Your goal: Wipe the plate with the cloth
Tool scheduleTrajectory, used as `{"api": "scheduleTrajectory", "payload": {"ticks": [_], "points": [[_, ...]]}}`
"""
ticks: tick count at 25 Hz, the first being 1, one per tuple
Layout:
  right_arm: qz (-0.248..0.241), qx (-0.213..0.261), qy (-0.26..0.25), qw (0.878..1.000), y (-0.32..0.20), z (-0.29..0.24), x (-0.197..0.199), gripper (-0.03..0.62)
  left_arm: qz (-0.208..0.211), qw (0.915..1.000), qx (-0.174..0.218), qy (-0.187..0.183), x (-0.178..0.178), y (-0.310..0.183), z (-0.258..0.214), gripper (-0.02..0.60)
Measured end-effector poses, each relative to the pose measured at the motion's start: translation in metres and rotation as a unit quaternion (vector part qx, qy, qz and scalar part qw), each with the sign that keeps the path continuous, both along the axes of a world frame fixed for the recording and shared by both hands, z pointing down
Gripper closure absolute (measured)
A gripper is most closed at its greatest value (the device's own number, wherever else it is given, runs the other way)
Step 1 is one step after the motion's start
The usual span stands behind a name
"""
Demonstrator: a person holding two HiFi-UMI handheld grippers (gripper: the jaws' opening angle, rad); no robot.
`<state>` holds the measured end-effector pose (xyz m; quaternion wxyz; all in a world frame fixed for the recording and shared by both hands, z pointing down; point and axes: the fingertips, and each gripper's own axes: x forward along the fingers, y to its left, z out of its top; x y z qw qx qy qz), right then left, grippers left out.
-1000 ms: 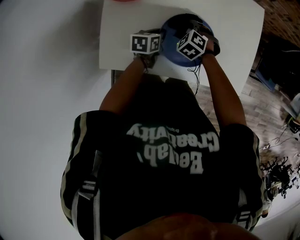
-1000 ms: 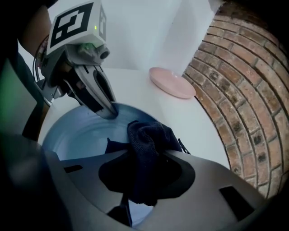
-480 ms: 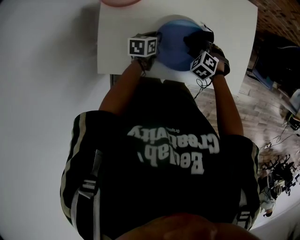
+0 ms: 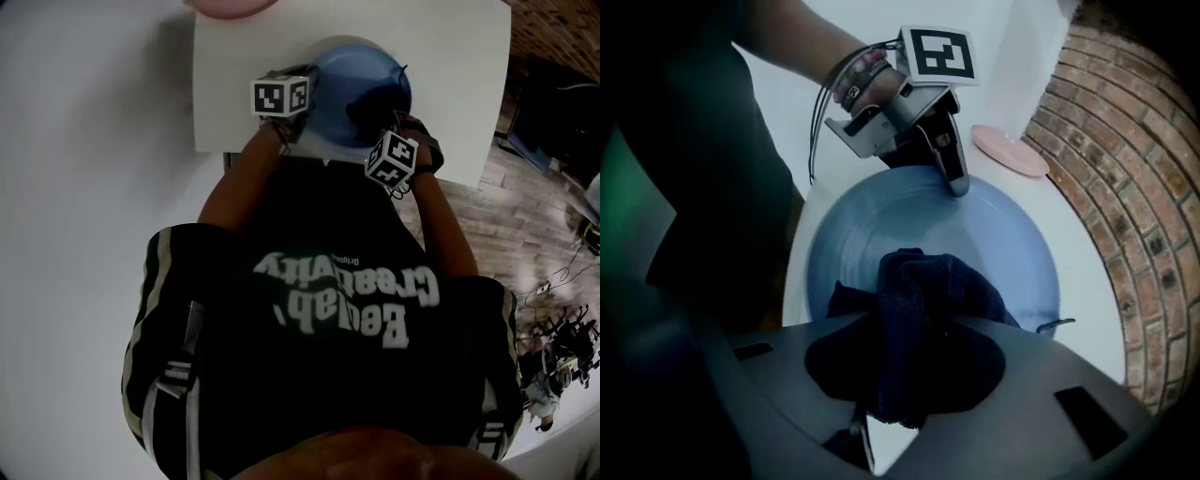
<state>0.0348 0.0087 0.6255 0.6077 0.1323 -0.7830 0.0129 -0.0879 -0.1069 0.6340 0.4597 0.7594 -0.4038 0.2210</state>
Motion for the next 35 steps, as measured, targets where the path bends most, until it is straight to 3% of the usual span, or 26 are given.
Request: {"api": "scheduleTrajectory", "payload": {"ticks": [4, 10, 15, 20, 29, 33, 35], "points": [[-0.001, -0.06, -0.055, 0.997, 0.012, 0.004, -0.023, 0.503, -0.001, 1.0, 0.003, -0.001, 0.0, -0.001, 0.002, 0.555], [-0.008, -0.092, -0.115, 0.989, 0.007, 0.001, -0.061, 0.502, -0.003, 1.0, 0.003, -0.002, -0.004, -0.003, 0.0, 0.552], [-0.024, -0.042, -0.113, 0.992, -0.015, 0.001, -0.088, 0.5, 0.0, 1.0, 0.001, -0.001, -0.002, -0.003, 0.0, 0.552], [0.008, 0.001, -0.112, 0.994, -0.057, 0.004, -0.098, 0.499, 0.003, 1.0, 0.003, -0.003, -0.002, -0.003, 0.003, 0.552], [0.123, 0.077, -0.069, 0.987, -0.12, -0.001, -0.034, 0.502, 0.021, 0.9997, 0.01, -0.006, 0.003, 0.004, 0.002, 0.558], [0.164, 0.077, -0.082, 0.98, -0.126, -0.006, -0.015, 0.503, 0.018, 0.9998, 0.009, -0.009, 0.003, 0.002, -0.001, 0.556], [0.161, 0.074, -0.083, 0.981, -0.126, -0.006, -0.015, 0.503, 0.019, 0.9996, 0.014, -0.012, 0.003, 0.001, -0.003, 0.554]]}}
